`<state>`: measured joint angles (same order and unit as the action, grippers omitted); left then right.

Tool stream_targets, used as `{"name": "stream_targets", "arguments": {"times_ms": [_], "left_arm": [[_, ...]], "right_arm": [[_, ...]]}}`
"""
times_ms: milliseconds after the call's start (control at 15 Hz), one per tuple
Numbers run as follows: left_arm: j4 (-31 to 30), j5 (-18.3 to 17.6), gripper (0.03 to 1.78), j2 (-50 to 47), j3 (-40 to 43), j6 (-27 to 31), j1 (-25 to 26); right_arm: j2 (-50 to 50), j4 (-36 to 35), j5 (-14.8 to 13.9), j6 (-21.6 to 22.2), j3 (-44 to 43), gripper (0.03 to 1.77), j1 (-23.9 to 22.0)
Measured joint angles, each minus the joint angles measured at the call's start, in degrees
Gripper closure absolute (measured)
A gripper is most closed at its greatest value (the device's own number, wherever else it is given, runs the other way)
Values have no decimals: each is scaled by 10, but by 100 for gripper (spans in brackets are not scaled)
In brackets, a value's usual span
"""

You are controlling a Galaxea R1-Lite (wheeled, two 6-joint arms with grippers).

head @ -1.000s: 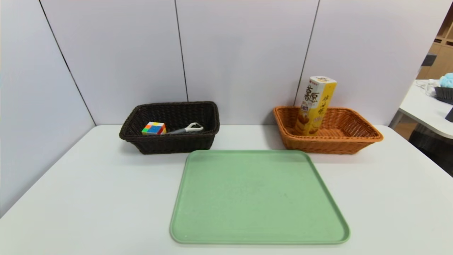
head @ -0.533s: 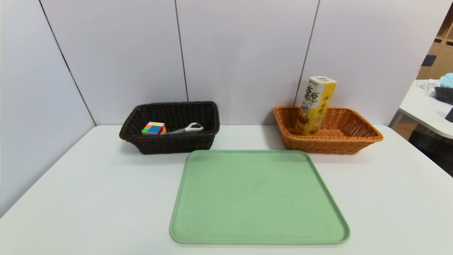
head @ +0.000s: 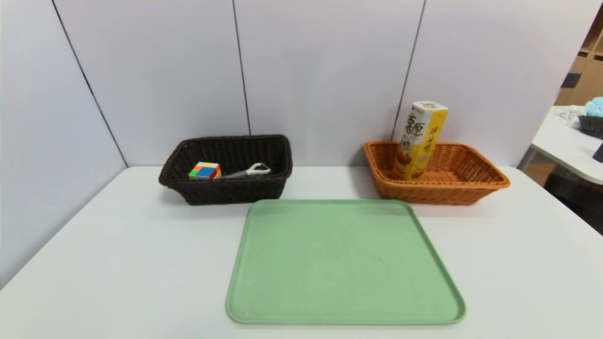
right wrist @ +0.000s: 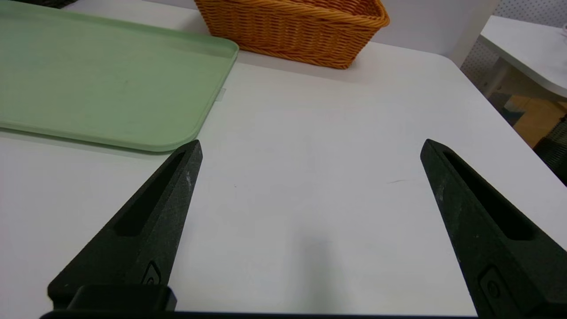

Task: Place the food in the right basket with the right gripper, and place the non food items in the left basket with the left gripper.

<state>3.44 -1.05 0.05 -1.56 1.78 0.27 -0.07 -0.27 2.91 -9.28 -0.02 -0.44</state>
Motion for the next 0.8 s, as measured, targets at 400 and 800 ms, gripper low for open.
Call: {"name": "stream_targets", "arguments": {"times_ms": [400,800], "left_arm": [[-34,11,12,0,15,-27,0],[-32,12,12,0,16,-22,0]], "right_arm": [[0,6,-9,9,0,10,0],[0,7,-9,19,0,10,0]]}}
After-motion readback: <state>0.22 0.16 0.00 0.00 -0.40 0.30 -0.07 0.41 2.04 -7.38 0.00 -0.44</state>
